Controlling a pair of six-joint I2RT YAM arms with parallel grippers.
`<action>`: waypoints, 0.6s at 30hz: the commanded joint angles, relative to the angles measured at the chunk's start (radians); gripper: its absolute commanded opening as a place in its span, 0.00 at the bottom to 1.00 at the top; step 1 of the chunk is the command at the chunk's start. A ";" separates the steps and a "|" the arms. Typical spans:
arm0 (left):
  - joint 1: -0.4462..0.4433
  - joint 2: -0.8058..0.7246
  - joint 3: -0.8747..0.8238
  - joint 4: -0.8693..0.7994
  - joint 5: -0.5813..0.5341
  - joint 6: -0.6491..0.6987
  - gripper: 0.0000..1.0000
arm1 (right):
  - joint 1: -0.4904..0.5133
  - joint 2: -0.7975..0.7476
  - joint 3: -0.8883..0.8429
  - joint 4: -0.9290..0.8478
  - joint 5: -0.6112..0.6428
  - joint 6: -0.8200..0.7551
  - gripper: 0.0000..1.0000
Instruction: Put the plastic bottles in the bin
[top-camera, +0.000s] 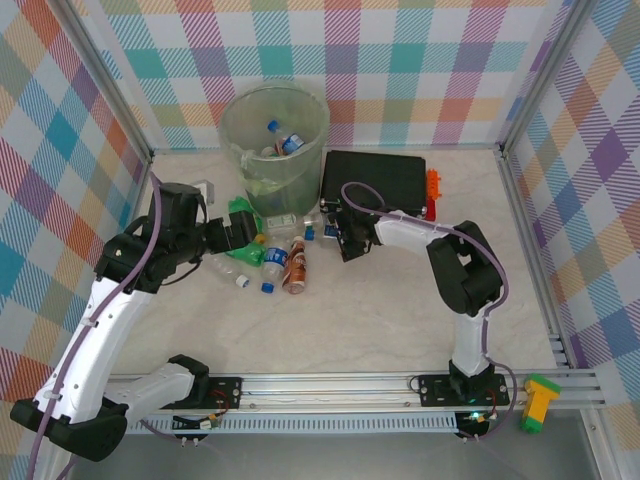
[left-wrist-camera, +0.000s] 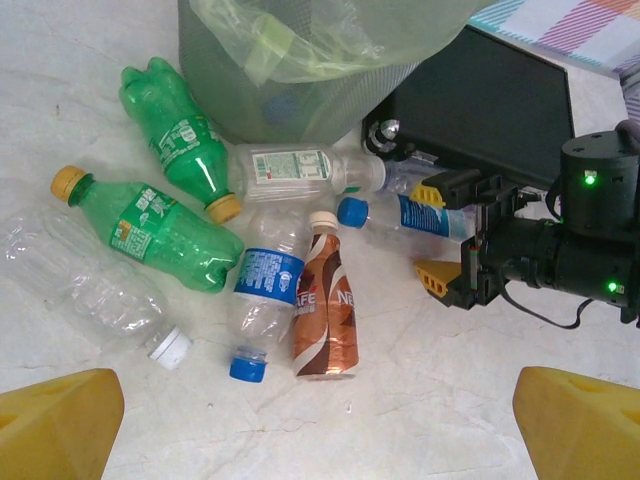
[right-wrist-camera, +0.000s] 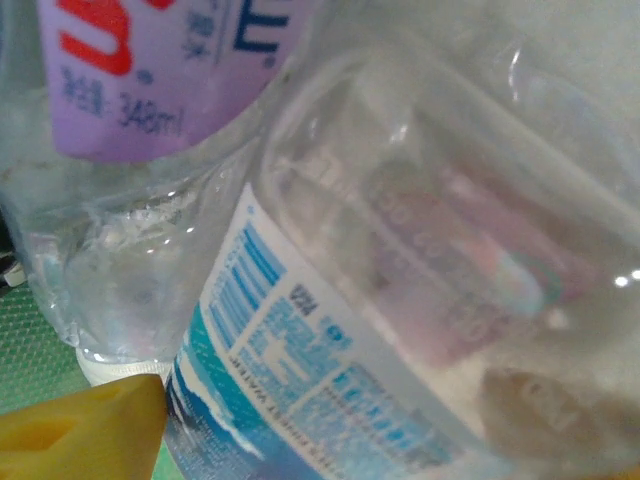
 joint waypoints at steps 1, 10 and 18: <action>-0.007 -0.024 0.001 -0.024 -0.008 0.010 0.99 | -0.013 0.053 -0.006 -0.051 0.047 0.067 0.81; -0.007 -0.020 0.002 -0.030 -0.008 0.013 1.00 | -0.012 0.040 -0.010 -0.033 0.078 0.107 0.77; -0.007 -0.019 -0.008 -0.012 0.003 0.011 1.00 | 0.008 -0.068 -0.091 -0.089 0.083 0.097 0.77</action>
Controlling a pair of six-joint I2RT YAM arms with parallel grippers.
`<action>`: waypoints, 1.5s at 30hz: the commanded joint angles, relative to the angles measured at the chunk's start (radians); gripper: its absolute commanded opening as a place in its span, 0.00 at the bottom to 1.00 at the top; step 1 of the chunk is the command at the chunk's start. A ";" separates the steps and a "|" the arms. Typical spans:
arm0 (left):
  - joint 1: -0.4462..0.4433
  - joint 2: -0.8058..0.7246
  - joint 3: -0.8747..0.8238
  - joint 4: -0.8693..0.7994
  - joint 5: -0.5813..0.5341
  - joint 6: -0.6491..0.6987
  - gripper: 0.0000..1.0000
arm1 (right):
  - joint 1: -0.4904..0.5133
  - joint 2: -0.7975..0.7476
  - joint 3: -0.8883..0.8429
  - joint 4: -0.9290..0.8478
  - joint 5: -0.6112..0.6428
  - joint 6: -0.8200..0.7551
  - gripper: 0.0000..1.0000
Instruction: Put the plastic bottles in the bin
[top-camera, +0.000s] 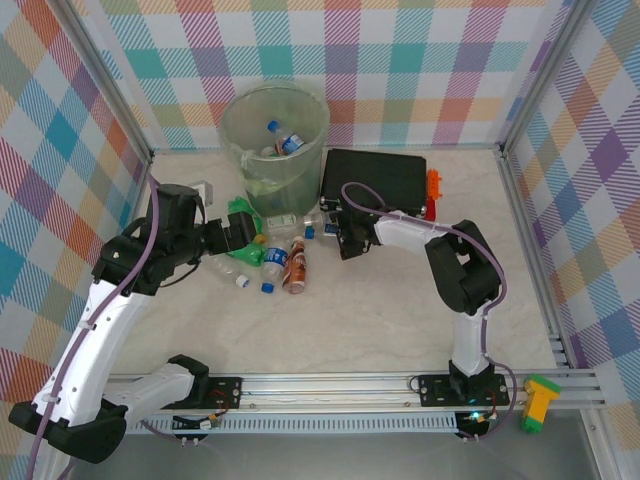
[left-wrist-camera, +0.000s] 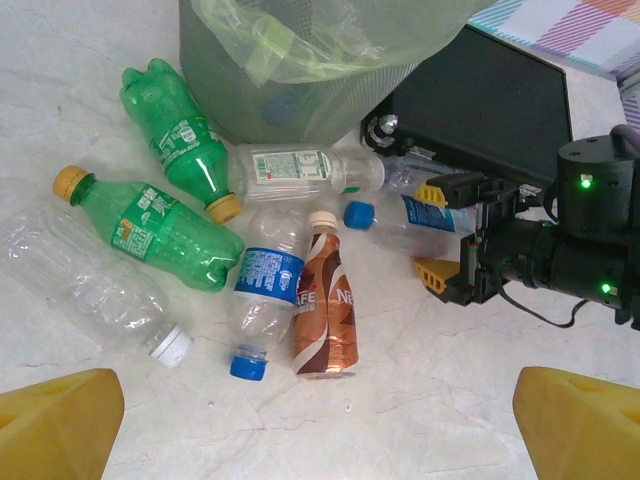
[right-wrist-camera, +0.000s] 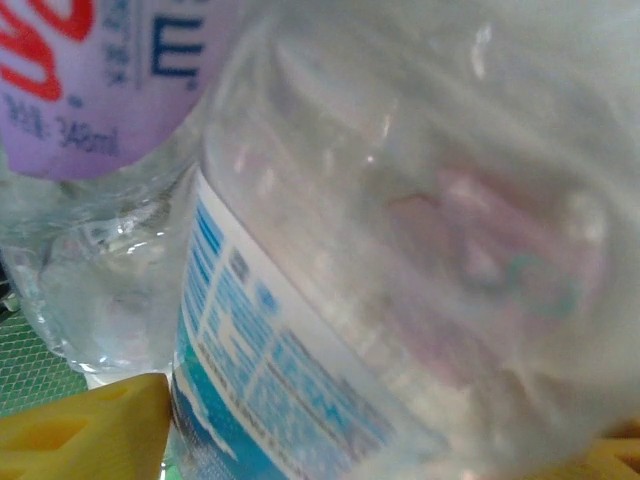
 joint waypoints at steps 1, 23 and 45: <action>-0.007 -0.009 -0.009 -0.006 0.006 0.012 1.00 | 0.007 -0.054 -0.072 -0.100 0.038 0.048 0.77; -0.007 -0.021 -0.001 -0.019 0.017 0.001 1.00 | 0.015 -0.131 -0.141 -0.117 0.108 -0.006 0.64; -0.007 -0.007 0.029 0.001 -0.010 -0.013 0.99 | 0.028 -0.342 0.032 -0.269 0.219 -0.292 0.67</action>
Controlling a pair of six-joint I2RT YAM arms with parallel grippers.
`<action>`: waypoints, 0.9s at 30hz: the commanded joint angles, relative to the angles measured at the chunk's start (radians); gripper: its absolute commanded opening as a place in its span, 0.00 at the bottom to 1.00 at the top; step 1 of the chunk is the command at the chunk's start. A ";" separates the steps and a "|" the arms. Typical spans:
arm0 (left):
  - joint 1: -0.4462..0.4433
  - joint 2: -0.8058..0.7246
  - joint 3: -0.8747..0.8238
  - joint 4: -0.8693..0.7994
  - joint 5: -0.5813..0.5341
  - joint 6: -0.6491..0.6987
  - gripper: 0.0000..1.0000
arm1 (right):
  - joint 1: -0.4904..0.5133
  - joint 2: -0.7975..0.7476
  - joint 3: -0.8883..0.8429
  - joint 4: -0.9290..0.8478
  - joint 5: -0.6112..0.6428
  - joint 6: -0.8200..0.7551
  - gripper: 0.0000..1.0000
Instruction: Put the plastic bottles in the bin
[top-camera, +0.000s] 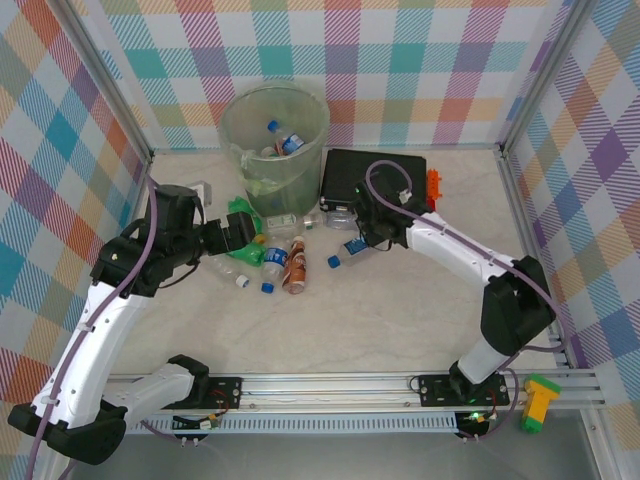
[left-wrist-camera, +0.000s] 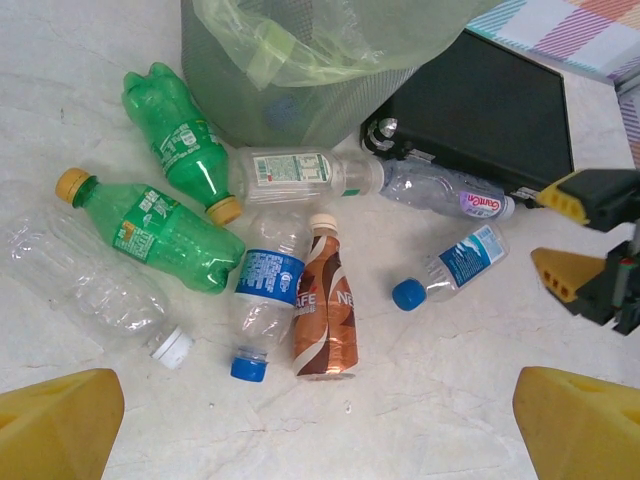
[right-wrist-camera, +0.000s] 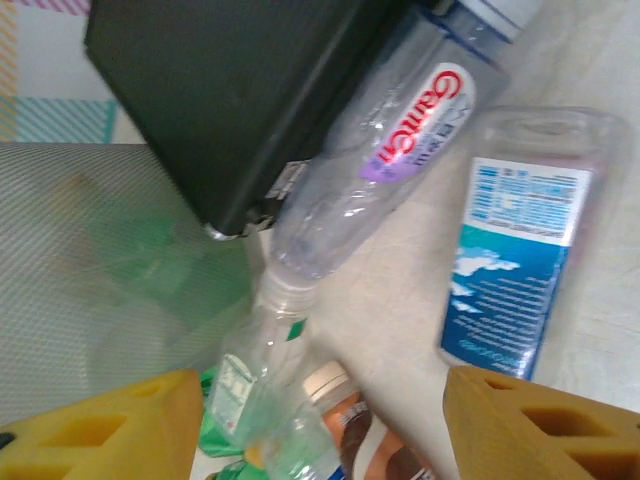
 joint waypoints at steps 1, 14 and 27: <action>-0.007 -0.001 0.029 -0.001 -0.006 -0.013 1.00 | 0.007 0.003 0.004 -0.050 0.000 -0.030 0.70; -0.007 -0.004 0.016 -0.007 -0.012 -0.013 1.00 | -0.006 0.156 -0.022 -0.126 -0.083 0.001 0.86; -0.007 -0.004 0.019 -0.022 -0.019 -0.007 1.00 | -0.044 0.333 0.028 -0.087 -0.151 -0.022 0.84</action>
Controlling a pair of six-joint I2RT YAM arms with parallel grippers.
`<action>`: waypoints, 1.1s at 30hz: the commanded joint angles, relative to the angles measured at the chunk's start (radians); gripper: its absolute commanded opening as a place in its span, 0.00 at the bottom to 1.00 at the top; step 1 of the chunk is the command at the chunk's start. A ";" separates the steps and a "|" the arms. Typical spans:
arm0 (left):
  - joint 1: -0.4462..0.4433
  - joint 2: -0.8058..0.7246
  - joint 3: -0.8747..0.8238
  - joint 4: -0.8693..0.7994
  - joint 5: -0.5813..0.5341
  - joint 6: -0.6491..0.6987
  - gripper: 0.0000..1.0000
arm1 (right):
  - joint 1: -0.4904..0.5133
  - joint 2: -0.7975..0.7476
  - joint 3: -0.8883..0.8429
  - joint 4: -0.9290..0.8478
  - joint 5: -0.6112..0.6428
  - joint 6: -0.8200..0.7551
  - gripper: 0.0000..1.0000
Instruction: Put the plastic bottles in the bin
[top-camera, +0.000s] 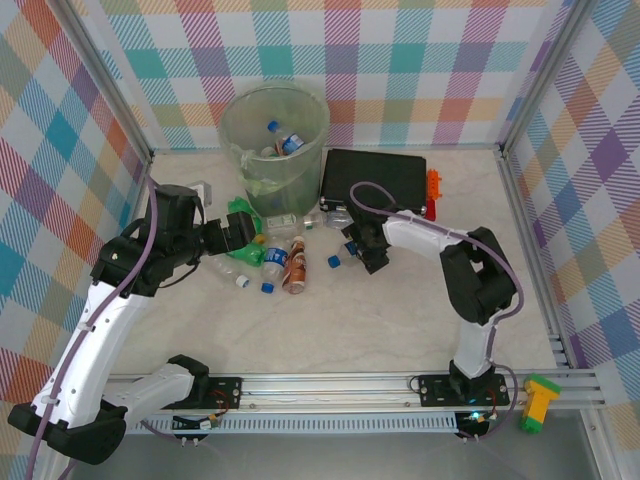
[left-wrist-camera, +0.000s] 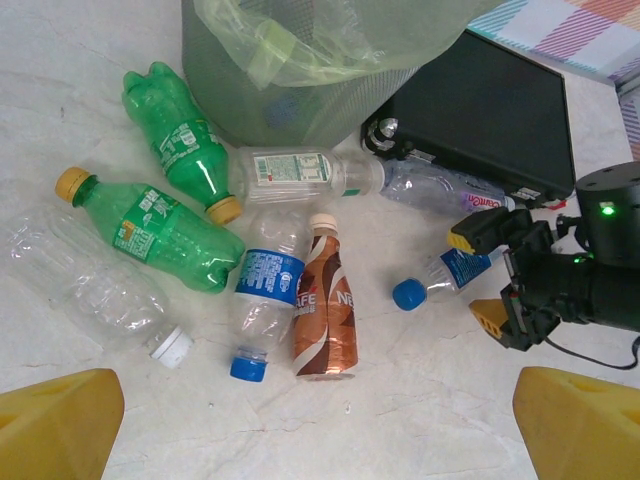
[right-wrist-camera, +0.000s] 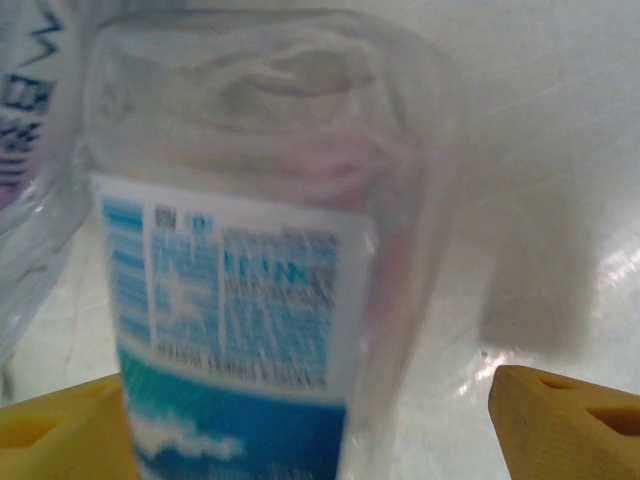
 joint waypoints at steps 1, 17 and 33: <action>-0.007 -0.005 0.020 -0.023 -0.017 -0.003 0.99 | -0.009 0.035 0.036 -0.009 -0.029 -0.007 0.82; -0.007 -0.003 0.027 -0.021 -0.011 -0.008 0.99 | -0.008 -0.098 0.007 -0.048 0.038 -0.072 0.53; -0.007 0.007 0.049 -0.015 -0.014 -0.014 1.00 | 0.046 -0.276 0.330 -0.063 0.206 -0.385 0.53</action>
